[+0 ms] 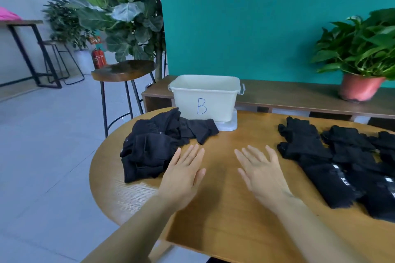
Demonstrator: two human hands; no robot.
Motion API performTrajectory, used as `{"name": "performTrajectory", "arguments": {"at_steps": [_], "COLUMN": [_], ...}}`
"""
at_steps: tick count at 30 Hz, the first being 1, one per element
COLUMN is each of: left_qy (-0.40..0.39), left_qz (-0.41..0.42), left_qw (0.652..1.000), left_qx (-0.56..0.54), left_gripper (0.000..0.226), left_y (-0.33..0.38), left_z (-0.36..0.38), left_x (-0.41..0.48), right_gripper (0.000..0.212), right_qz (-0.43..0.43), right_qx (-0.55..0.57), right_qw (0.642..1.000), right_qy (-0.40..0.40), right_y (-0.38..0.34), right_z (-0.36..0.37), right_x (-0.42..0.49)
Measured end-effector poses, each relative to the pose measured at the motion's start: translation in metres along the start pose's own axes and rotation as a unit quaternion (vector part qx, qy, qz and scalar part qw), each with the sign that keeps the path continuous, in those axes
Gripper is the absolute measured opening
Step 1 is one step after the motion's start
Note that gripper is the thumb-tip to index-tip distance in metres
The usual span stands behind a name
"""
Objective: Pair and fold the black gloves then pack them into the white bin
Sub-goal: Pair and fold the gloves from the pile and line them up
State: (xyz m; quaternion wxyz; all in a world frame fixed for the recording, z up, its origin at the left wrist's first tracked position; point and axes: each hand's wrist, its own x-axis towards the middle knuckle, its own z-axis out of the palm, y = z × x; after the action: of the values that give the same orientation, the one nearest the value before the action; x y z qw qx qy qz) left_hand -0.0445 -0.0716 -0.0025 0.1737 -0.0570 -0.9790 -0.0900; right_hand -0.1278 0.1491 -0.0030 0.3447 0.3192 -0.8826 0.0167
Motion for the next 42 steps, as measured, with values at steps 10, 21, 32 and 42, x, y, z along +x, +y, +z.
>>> {"name": "performTrajectory", "arguments": {"at_steps": [10, 21, 32, 42], "left_qy": [-0.022, -0.13, -0.159, -0.113], "left_qz": [-0.017, -0.113, -0.056, 0.027], "left_qw": [0.999, 0.976, 0.979, 0.992], "left_qx": [0.025, 0.133, 0.116, 0.046], "left_gripper": [0.085, 0.078, 0.058, 0.059], "left_y": [-0.047, -0.065, -0.025, -0.002], "left_z": [0.043, 0.095, 0.068, 0.038], "left_x": [0.094, 0.163, 0.11, 0.042], "right_gripper": [0.052, 0.041, 0.011, 0.032], "right_qz": [-0.024, -0.008, -0.012, -0.005], "right_qx": [0.009, 0.05, -0.004, 0.07], "right_qw": [0.998, 0.99, 0.996, 0.993], "right_qy": [-0.059, -0.132, -0.084, -0.092], "right_y": [0.001, -0.002, 0.003, 0.002], "right_z": [0.093, 0.171, 0.114, 0.022], "right_x": [0.086, 0.133, 0.074, 0.001]}}
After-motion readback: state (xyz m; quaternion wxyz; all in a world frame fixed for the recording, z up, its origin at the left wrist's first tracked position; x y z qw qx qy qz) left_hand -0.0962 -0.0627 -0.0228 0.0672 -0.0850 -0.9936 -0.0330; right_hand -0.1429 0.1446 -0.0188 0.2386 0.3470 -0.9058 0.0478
